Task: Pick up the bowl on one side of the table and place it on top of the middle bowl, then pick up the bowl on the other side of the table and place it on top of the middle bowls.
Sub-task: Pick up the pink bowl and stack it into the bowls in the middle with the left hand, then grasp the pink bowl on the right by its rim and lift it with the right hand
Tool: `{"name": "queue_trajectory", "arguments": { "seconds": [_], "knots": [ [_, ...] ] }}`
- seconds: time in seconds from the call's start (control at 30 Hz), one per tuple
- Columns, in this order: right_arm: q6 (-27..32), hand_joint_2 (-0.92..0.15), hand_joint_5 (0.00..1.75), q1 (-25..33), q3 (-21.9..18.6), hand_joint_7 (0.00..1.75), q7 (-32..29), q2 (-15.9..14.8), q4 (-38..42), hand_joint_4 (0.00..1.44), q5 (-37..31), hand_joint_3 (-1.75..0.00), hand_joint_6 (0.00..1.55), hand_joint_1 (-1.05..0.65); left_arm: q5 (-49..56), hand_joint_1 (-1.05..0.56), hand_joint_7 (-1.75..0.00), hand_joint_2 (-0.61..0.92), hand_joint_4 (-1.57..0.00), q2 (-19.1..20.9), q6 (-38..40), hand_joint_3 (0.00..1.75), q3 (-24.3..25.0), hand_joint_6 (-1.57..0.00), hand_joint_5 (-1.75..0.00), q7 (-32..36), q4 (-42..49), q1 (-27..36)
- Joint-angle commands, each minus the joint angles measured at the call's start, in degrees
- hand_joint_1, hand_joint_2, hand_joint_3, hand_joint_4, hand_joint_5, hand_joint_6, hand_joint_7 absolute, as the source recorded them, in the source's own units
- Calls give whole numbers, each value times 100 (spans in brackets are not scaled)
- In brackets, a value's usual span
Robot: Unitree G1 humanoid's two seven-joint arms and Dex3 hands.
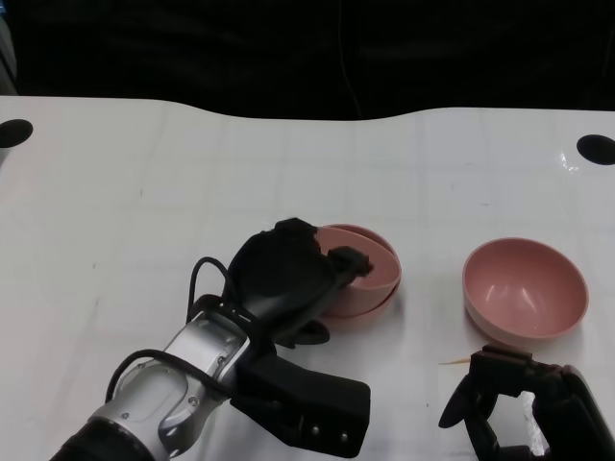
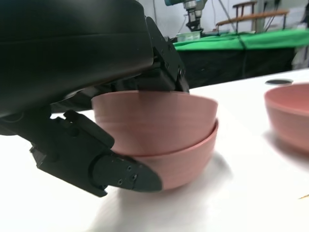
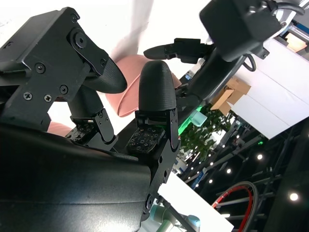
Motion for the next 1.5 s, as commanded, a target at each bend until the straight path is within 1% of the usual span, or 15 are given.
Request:
{"name": "queue_trajectory", "arguments": {
  "seconds": [0.03, 0.3, 0.37, 0.53, 0.77, 0.8, 0.87, 0.93, 0.97, 1.13, 1.17, 1.2, 1.3, 1.37, 1.5],
  "knots": [
    [31, -21, 175, 33, -22, 126, -21, -68, -64, 82, 1, -152, 88, -1, 97, -75, 0, 92, -2, 100, 176, 40, -29, -22, -31, -132, -205, 19],
    [33, -21, 175, 32, -21, 126, -28, -71, -62, 82, -3, -153, 88, -1, 48, -78, 0, 92, 0, 143, 216, 43, -18, -20, -31, -228, -317, 94],
    [46, -28, 175, 34, -24, 126, -35, -74, -69, 82, -21, -142, 86, -2, -16, -84, -1, 92, 0, 216, 193, 51, 21, -7, -7, -298, -460, 193],
    [-24, -30, 175, 11, -32, 127, -95, -69, -37, 83, -62, -137, 85, -1, -203, -86, -1, 92, 0, 403, 164, 53, 171, -4, 0, -465, -976, 467],
    [8, -23, 175, 23, -29, 128, -120, -63, -67, 82, -79, -149, 87, 0, -865, -74, -4, 92, -5, 686, -489, 49, 734, -10, -3, -123, -1580, 1100],
    [1, -23, 175, 21, -25, 128, -101, -67, -59, 82, -49, -150, 87, 0, -1092, -74, -4, 92, -5, 743, -833, 48, 938, -10, -3, 204, -1633, 1307],
    [-8, -22, 173, 18, -18, 127, -78, -75, -49, 82, -9, -151, 87, 0, -1375, -60, -11, 92, -27, 808, -1304, 36, 1210, -27, -17, 625, -1676, 1566],
    [0, -21, 173, 15, -15, 127, -73, -75, -53, 82, 0, -152, 88, 0, -1575, -57, -12, 92, -31, 833, -1774, 33, 1416, -31, -21, 999, -1603, 1769],
    [7, -21, 172, 13, -15, 127, -72, -75, -57, 82, 0, -153, 88, 0, -1681, -46, -16, 92, -41, 841, -2040, 26, 1525, -45, -41, 1210, -1548, 1880],
    [48, -20, 171, 11, -25, 127, -86, -71, -95, 83, -22, -153, 88, -1, -1961, -36, -17, 92, -40, 857, -2887, 20, 1828, -59, -76, 1641, -1313, 2213],
    [59, -19, 170, 8, -30, 126, -90, -69, -109, 84, -24, -154, 89, 0, -2082, -29, -30, 92, -45, 880, -3141, 20, 1913, -69, -104, 1727, -1266, 2360],
    [65, -19, 170, 2, -34, 126, -90, -70, -115, 84, -18, -155, 89, 0, -2192, -26, -37, 92, -47, 879, -3413, 20, 2001, -73, -116, 1845, -1199, 2505],
    [78, -18, 169, 2, -39, 126, -78, -68, -126, 85, 10, -155, 89, 1, -2438, -18, -62, 91, -59, 763, -4021, 20, 2190, -74, -125, 2013, -973, 2704],
    [120, -18, 169, 17, -48, 125, -79, -68, -164, 85, -13, -155, 89, 1, -2652, -15, -81, 82, -62, 650, -4418, 37, 2303, -71, -131, 2050, -785, 2759],
    [109, -18, 170, 9, -43, 125, -74, -70, -168, 85, 14, -155, 90, 2, -3313, -6, -101, 58, -69, 448, -4897, 87, 2448, -77, -138, 1761, -568, 2901]
  ]
}}
